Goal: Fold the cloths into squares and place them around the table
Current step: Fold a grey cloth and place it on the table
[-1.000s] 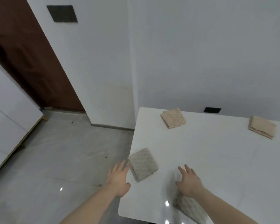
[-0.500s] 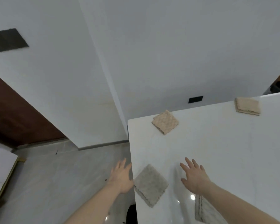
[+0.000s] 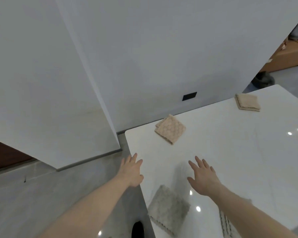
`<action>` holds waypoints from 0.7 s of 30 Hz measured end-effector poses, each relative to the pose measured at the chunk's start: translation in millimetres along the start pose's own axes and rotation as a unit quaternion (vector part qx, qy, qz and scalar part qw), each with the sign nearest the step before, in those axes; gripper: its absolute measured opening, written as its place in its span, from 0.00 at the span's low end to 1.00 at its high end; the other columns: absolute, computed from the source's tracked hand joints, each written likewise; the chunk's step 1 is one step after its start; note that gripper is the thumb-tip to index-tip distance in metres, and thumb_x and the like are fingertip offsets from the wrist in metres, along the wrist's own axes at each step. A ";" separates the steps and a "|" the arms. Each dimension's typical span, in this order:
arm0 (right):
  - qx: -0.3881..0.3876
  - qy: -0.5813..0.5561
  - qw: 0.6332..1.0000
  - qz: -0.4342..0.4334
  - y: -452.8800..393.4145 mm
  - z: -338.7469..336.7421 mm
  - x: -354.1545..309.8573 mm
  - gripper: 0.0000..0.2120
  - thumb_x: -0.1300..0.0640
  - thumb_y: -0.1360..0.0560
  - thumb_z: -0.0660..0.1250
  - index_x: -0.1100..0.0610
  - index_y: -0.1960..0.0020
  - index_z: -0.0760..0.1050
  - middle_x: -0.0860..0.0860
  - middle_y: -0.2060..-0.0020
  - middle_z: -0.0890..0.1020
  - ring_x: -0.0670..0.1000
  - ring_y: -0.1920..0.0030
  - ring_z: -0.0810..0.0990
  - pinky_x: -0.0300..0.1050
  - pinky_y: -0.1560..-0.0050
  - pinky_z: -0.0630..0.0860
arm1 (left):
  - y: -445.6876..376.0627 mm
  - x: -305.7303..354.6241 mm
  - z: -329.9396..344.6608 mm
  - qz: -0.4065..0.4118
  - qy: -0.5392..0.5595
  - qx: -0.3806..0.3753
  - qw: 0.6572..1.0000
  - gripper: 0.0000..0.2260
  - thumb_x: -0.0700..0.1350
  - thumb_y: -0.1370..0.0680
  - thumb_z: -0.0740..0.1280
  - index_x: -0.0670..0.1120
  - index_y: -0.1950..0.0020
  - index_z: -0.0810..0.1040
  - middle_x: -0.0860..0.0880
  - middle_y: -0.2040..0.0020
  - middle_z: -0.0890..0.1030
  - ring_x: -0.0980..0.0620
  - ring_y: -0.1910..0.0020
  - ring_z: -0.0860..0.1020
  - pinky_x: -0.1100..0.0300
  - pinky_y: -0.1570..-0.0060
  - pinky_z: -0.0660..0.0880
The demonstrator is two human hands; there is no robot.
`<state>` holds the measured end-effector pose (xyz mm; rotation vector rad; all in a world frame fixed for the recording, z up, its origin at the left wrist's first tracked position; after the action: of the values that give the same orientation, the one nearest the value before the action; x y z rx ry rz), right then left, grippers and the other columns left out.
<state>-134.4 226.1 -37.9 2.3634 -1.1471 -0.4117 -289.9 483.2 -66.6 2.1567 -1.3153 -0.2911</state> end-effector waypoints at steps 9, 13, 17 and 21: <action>0.025 -0.057 0.998 0.025 -69.8 -6.5 24.0 0.36 0.41 0.19 0.57 0.49 0.17 0.45 0.51 0.18 0.43 0.58 0.18 0.45 0.56 0.20 0.52 | -87.2 44.7 -33.5 0.035 0.011 0.028 0.999 0.34 0.57 0.18 0.58 0.52 0.16 0.48 0.46 0.16 0.39 0.41 0.17 0.41 0.43 0.19 0.44; 0.037 -0.093 0.994 0.046 -112.0 -1.1 46.5 0.36 0.42 0.19 0.58 0.49 0.17 0.46 0.51 0.18 0.44 0.57 0.18 0.45 0.56 0.20 0.53 | -134.1 67.1 -46.9 0.034 0.040 0.057 0.997 0.35 0.60 0.19 0.59 0.52 0.16 0.48 0.46 0.16 0.39 0.41 0.17 0.43 0.43 0.20 0.46; 0.048 -0.133 0.988 0.061 -155.5 8.0 63.8 0.34 0.42 0.19 0.58 0.49 0.18 0.48 0.51 0.18 0.47 0.56 0.19 0.48 0.54 0.21 0.55 | -180.2 82.6 -53.4 0.016 0.103 0.103 0.989 0.34 0.64 0.20 0.60 0.55 0.18 0.54 0.45 0.16 0.41 0.40 0.18 0.47 0.43 0.21 0.50; 0.083 -0.156 0.982 0.073 -175.7 32.1 71.1 0.31 0.41 0.19 0.55 0.47 0.20 0.50 0.51 0.19 0.48 0.56 0.20 0.47 0.55 0.21 0.53 | -220.5 89.2 -43.5 -0.028 0.136 0.103 0.985 0.36 0.70 0.22 0.56 0.59 0.18 0.50 0.45 0.16 0.41 0.40 0.18 0.46 0.42 0.21 0.46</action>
<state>8.2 254.4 -163.7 2.3912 -1.5415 -0.6757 -63.6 496.5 -150.7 2.3087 -1.1727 0.1226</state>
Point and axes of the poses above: each hand's wrist, its own y-axis away from the middle knuckle, its own z-axis out of the palm, x = y × z, the point moved 5 cm from there along -y, towards the middle knuckle
